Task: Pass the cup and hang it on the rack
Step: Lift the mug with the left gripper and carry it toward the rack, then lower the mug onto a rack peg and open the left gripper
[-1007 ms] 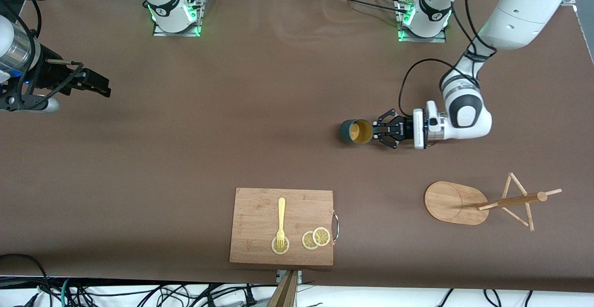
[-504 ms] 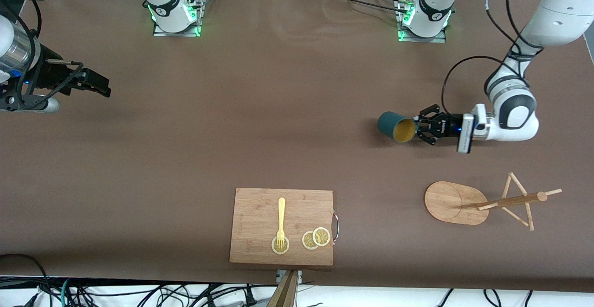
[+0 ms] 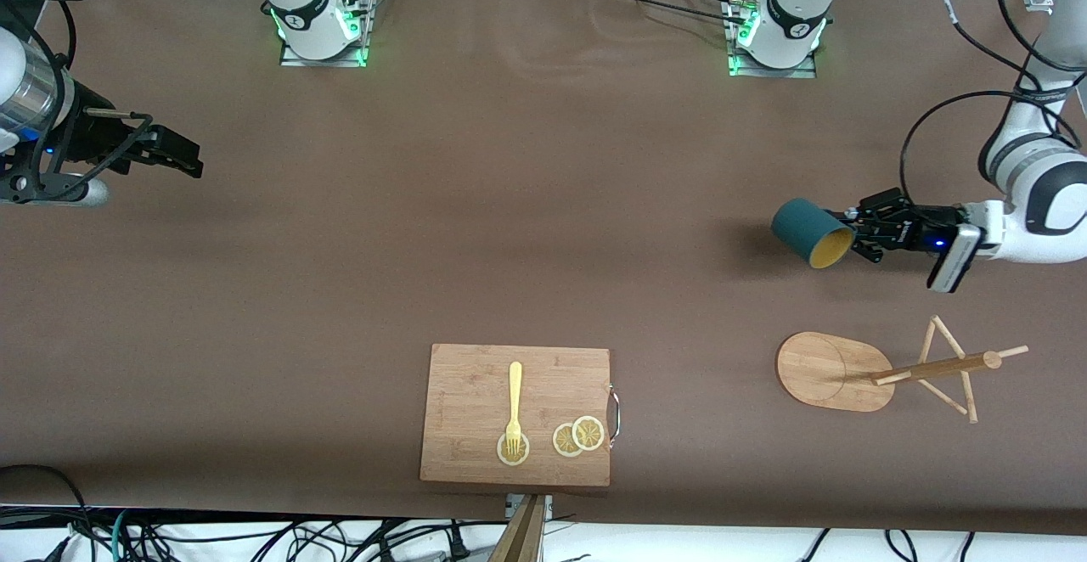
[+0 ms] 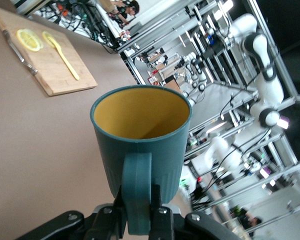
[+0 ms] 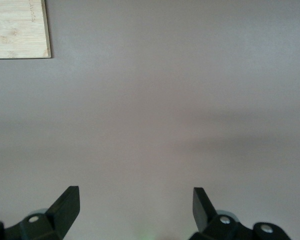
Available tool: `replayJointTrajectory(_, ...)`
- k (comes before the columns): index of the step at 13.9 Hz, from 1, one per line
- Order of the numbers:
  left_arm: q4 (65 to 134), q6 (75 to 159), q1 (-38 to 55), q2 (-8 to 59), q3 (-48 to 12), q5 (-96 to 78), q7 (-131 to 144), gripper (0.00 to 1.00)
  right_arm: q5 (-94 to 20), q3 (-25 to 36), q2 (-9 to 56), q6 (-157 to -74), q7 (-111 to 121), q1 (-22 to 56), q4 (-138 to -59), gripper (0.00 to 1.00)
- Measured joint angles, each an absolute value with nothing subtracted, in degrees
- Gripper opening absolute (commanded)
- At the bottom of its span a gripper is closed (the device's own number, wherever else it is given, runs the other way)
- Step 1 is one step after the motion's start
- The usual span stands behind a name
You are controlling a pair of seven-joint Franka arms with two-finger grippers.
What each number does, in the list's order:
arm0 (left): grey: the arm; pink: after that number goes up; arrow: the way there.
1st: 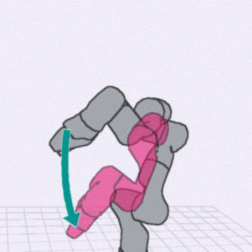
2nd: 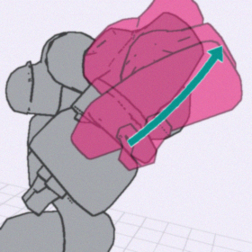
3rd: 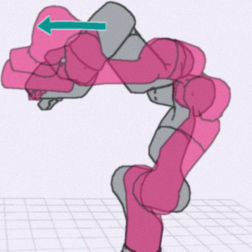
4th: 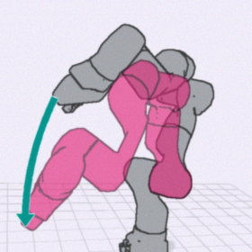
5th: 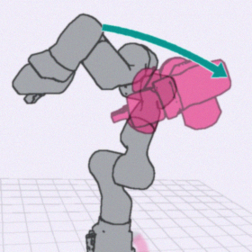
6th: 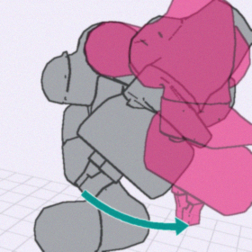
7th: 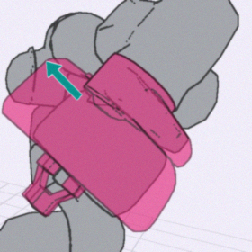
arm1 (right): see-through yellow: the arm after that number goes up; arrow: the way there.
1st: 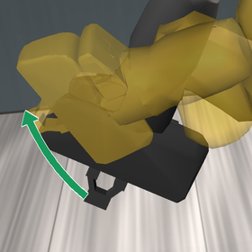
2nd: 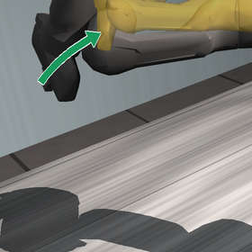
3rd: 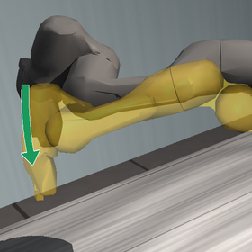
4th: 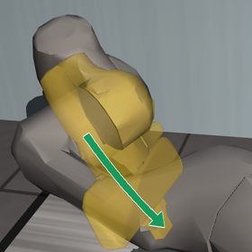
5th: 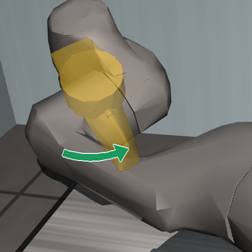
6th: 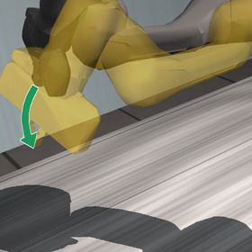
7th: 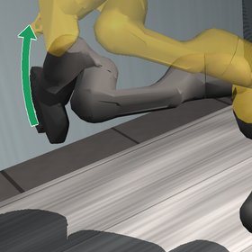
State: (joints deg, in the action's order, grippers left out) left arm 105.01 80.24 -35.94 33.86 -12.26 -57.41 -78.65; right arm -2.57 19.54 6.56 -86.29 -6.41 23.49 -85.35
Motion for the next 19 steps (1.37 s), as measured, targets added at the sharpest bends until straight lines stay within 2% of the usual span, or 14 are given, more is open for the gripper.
replayJointTrajectory(6, 98.6, 76.8, -40.3, 39.9, -12.1, -58.7, -60.7, 0.00, -2.6, 19.5, 6.6, -86.3, -6.4, 23.5, -85.4, 1.00)
replayJointTrajectory(15, 91.4, 73.9, -41.6, 40.8, -12.4, -65.5, -33.8, 0.00, -2.6, 19.5, 6.6, -86.3, -6.4, 23.5, -85.3, 1.00)
replayJointTrajectory(19, 87.3, 73.9, -41.6, 43.8, -12.5, -68.3, -22.4, 0.00, -2.6, 19.5, 6.6, -86.3, -6.4, 23.5, -85.3, 1.00)
